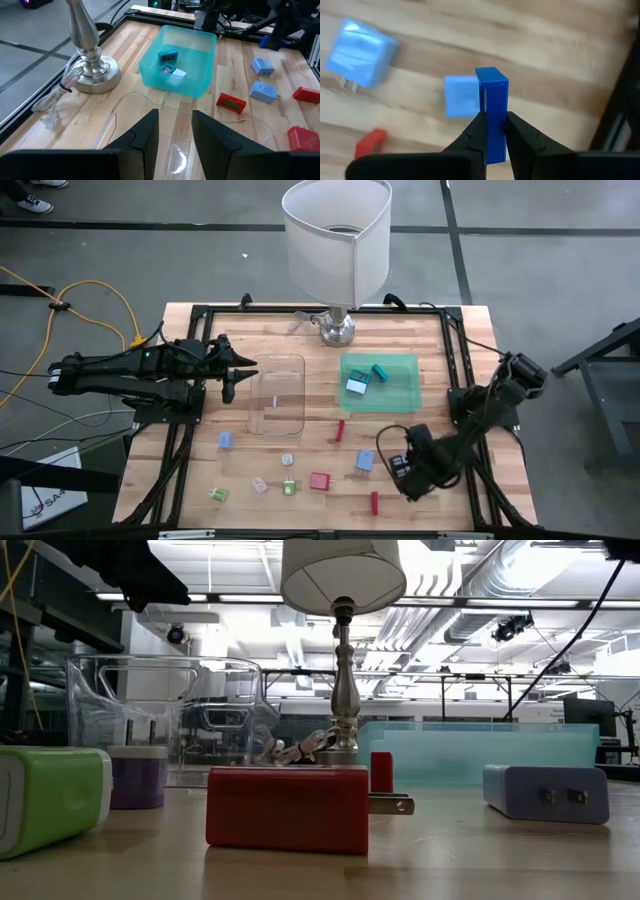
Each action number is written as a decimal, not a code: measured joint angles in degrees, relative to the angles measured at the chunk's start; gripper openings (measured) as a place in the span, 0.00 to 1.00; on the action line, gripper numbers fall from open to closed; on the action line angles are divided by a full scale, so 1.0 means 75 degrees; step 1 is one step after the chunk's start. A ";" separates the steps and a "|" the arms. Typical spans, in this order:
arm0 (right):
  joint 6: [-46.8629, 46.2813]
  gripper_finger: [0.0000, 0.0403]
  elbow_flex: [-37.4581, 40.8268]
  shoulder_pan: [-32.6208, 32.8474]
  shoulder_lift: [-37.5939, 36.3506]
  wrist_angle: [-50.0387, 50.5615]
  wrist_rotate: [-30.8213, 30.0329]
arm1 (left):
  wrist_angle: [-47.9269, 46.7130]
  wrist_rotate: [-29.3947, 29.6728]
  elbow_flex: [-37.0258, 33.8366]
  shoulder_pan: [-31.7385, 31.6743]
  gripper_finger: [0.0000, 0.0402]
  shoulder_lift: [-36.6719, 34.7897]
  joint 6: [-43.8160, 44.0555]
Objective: Pick & Place Office items
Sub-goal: Put the dark blue timer into the green bin
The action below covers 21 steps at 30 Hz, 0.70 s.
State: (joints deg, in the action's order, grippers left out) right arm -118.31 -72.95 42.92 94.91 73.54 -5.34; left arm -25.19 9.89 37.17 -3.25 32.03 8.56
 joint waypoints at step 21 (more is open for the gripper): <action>0.4891 0.10 -0.0006 -0.3769 -0.1136 0.0426 -0.0912 | -0.0002 0.0002 0.0000 -0.0001 0.27 0.0000 0.0000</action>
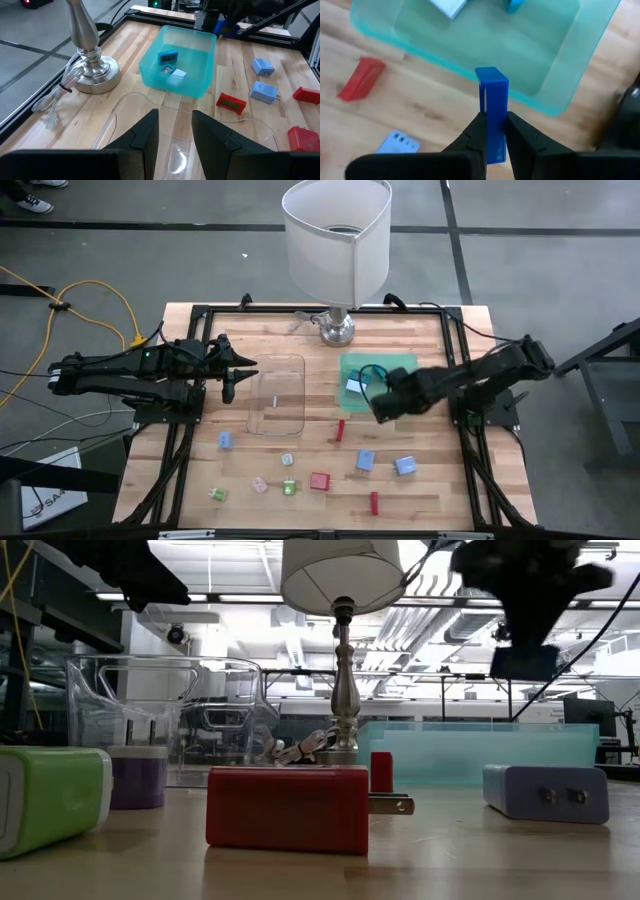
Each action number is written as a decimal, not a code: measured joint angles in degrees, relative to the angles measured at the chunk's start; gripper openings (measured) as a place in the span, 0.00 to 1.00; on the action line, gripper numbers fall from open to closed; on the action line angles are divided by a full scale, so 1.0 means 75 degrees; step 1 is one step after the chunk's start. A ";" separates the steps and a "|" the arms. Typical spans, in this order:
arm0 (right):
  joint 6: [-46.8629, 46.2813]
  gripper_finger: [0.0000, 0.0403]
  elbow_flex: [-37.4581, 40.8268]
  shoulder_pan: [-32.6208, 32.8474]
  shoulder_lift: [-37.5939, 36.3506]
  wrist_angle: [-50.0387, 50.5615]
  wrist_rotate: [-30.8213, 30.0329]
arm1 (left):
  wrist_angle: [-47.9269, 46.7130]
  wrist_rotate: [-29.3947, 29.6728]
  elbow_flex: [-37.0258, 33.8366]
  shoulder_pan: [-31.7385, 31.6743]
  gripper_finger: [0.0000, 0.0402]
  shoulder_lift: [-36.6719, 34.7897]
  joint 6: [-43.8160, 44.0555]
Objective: Pick & Place Office items
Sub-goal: Put the dark blue timer into the green bin
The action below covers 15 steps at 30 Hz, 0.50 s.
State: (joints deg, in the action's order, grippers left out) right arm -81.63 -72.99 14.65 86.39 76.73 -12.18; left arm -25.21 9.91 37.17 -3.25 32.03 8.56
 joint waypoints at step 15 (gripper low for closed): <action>0.2950 0.11 0.0293 -0.2736 0.0027 -0.0146 -0.0329 | 0.0002 -0.0001 0.0000 0.0000 0.27 0.0000 0.0000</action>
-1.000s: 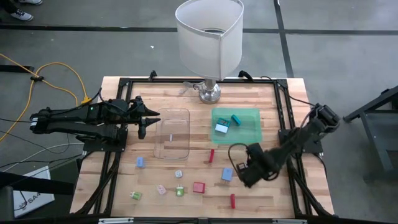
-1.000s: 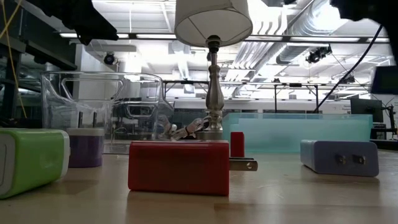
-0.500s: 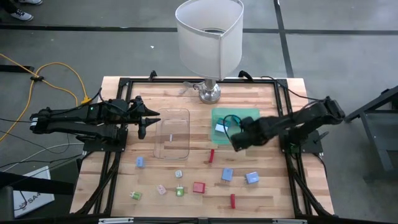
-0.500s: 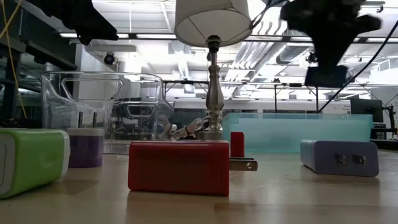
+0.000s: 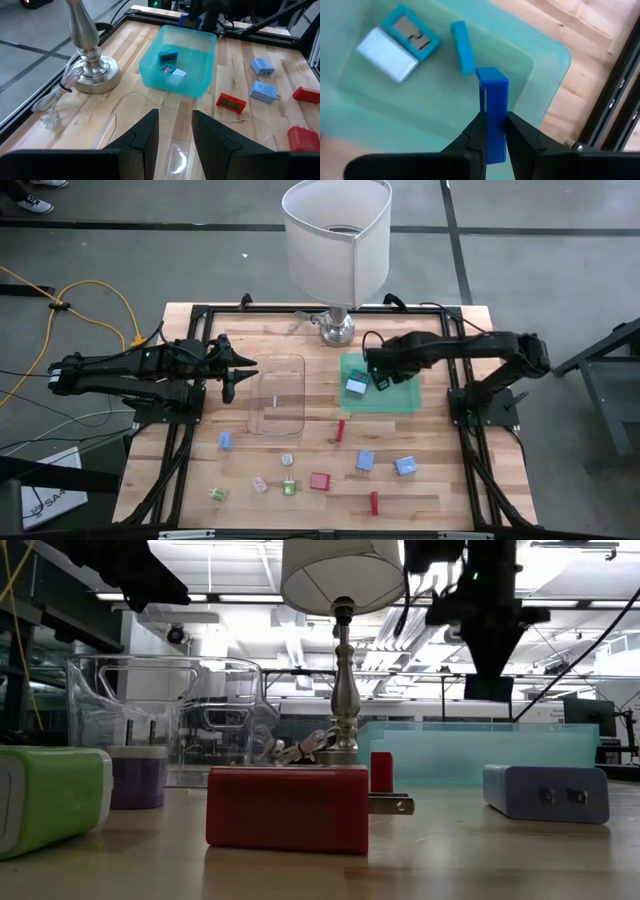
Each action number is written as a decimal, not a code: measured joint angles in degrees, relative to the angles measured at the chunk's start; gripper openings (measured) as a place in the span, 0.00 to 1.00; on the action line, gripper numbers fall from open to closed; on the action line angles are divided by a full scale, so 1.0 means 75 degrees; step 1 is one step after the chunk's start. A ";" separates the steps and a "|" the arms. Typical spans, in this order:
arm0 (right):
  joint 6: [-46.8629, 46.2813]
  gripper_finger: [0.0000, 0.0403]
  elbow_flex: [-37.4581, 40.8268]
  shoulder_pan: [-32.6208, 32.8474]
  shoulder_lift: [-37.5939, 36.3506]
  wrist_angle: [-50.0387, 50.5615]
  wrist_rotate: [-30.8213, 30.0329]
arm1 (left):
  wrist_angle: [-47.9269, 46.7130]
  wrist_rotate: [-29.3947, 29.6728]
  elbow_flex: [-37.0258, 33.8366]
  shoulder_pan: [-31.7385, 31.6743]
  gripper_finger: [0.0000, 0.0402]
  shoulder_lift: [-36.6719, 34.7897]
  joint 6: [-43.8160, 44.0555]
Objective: Pick & Place Office items
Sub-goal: Put the dark blue timer into the green bin
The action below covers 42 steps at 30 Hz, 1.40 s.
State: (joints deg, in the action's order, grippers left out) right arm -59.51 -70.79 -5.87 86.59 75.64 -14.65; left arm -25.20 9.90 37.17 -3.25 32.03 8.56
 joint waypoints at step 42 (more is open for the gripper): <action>0.0630 0.18 0.2962 -0.0933 0.0011 -0.3293 0.1183 | 0.0001 0.0001 0.0000 0.0000 0.27 0.0000 0.0000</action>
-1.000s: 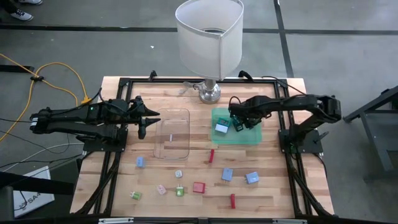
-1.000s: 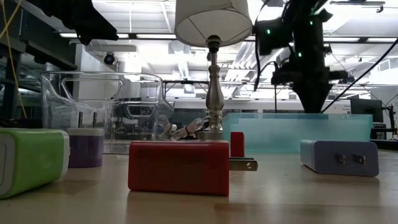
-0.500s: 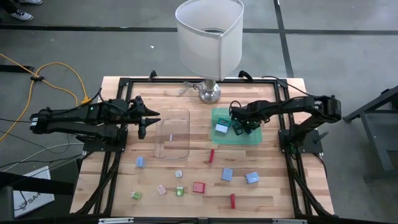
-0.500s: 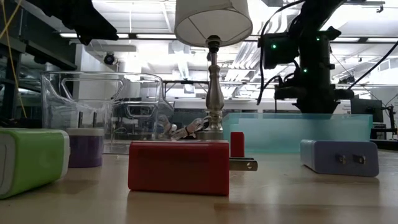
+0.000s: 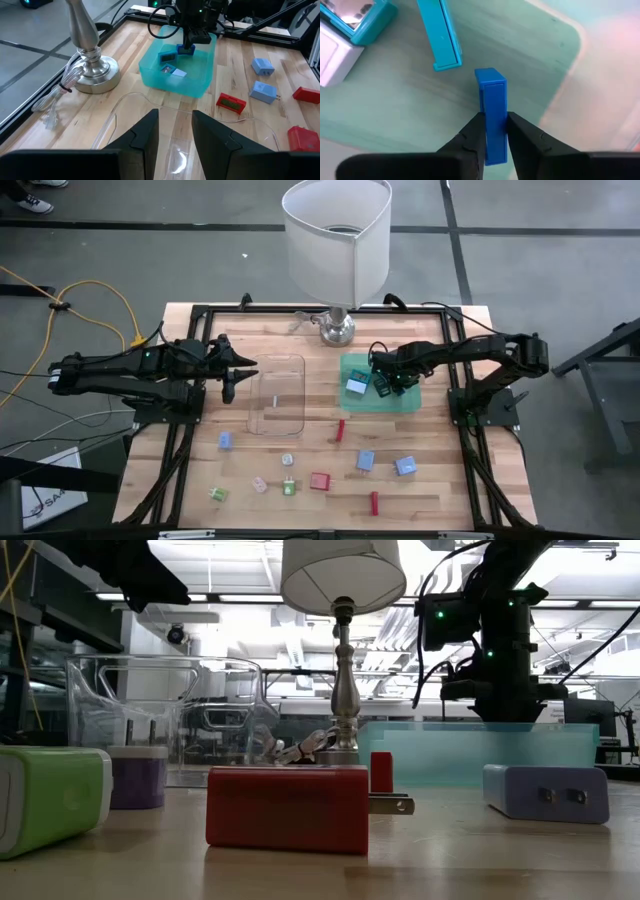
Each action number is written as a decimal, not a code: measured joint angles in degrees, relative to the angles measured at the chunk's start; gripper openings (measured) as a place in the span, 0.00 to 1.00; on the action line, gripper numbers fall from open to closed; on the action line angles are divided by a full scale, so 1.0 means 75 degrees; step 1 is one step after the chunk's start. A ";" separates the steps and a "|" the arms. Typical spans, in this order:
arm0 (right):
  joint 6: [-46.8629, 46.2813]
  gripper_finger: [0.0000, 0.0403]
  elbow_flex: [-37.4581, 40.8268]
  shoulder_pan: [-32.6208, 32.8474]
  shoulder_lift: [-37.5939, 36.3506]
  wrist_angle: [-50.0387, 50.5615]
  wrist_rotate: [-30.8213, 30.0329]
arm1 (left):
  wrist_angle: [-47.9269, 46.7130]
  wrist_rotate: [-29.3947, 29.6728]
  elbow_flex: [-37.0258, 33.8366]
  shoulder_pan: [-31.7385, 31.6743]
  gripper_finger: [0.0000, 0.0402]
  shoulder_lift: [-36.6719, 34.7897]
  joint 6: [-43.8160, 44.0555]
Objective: Pick & Place Office items
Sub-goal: Put the dark blue timer into the green bin, then put the bottom red timer into the green bin
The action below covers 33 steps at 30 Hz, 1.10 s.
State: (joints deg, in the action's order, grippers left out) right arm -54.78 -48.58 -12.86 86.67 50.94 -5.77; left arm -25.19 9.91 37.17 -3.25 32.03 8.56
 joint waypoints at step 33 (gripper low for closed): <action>0.0146 0.26 -0.0003 0.0448 -0.2296 -0.0610 0.0312 | -0.0003 -0.0002 -0.0003 0.0001 0.27 0.0000 0.0000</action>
State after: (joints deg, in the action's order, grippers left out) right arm -53.68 -48.60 -9.50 69.45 46.36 -3.43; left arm -25.21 9.90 37.15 -3.25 32.03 8.56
